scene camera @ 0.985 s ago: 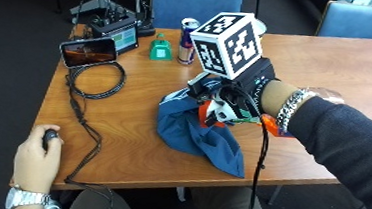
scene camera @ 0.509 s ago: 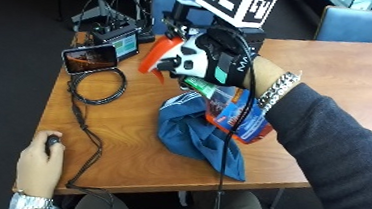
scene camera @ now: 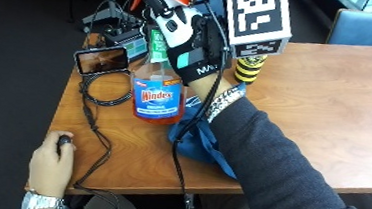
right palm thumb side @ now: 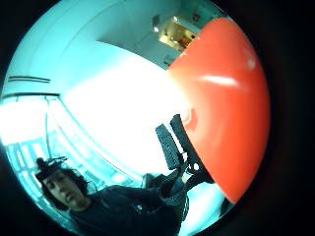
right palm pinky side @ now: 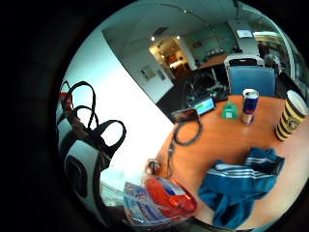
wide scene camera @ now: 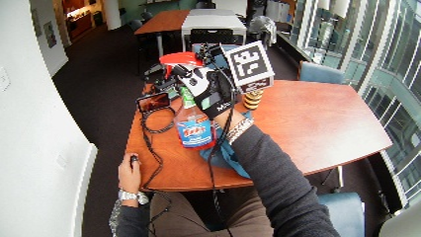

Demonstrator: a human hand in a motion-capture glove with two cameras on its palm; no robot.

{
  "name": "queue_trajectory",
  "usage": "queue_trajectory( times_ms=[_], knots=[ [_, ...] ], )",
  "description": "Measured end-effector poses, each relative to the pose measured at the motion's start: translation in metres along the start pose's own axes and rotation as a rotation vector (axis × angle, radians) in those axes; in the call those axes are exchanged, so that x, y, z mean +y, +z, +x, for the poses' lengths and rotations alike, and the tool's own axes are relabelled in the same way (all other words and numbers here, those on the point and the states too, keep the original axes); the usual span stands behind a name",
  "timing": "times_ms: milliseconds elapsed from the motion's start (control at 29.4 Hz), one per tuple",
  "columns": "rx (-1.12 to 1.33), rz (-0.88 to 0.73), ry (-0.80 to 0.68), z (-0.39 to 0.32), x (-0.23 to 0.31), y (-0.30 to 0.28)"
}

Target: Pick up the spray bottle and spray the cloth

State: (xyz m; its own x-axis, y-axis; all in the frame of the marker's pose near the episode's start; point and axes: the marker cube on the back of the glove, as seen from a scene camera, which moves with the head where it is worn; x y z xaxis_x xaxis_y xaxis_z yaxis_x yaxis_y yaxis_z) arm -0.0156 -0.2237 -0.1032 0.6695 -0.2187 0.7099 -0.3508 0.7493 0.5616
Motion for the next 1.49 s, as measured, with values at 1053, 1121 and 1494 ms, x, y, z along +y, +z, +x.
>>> queue_trajectory(
  times_ms=[1053, 1121, 1494],
  knots=[
    [0.223, 0.282, -0.005, 0.121, 0.038, 0.029],
    [0.222, 0.292, -0.019, 0.117, 0.035, 0.028],
    [0.242, 0.324, -0.035, 0.114, 0.035, 0.025]
  ],
)
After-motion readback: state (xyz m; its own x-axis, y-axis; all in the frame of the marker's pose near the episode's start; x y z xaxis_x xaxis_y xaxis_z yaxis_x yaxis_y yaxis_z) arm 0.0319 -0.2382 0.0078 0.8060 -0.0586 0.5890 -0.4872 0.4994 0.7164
